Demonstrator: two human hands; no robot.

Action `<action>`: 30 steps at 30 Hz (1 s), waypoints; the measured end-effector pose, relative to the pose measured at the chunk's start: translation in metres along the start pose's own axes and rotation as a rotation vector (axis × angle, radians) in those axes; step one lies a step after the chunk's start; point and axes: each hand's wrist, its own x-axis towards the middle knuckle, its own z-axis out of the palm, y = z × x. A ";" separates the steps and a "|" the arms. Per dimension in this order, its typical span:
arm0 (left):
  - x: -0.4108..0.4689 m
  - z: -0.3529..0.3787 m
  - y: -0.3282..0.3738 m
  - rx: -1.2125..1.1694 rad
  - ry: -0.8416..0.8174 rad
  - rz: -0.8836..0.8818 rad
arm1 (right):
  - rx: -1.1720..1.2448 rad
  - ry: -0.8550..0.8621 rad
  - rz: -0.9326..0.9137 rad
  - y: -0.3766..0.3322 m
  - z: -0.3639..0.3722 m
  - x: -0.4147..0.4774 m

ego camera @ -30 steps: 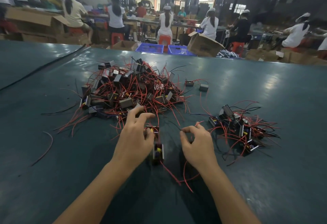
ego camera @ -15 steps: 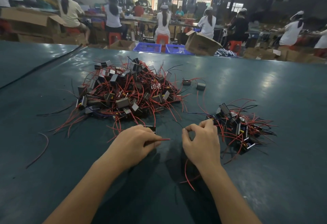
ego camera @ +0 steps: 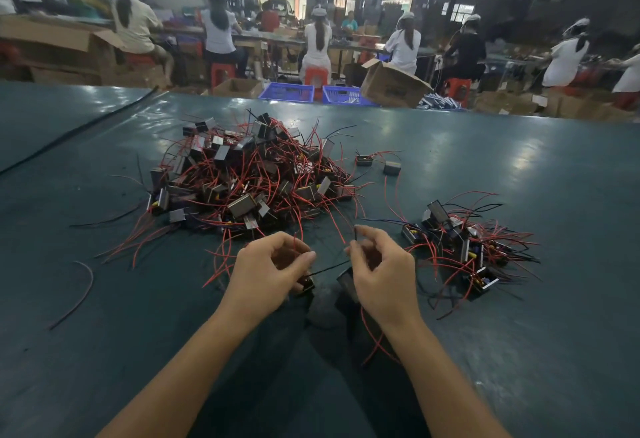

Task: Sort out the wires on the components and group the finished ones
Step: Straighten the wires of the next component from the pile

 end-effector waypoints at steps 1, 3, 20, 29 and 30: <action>0.001 -0.001 0.000 -0.033 -0.011 -0.017 | 0.003 -0.001 -0.009 0.000 0.001 0.000; 0.002 -0.003 -0.002 -0.025 -0.053 -0.014 | 0.032 -0.011 -0.009 0.000 0.000 0.001; 0.002 0.003 -0.001 -0.005 0.062 0.026 | 0.204 -0.136 0.187 -0.007 0.001 0.002; 0.000 0.007 -0.001 -0.241 -0.008 -0.127 | 0.456 -0.278 0.352 -0.016 0.007 -0.005; -0.001 0.008 0.000 -0.246 0.001 -0.126 | 0.448 -0.278 0.351 -0.017 0.007 -0.005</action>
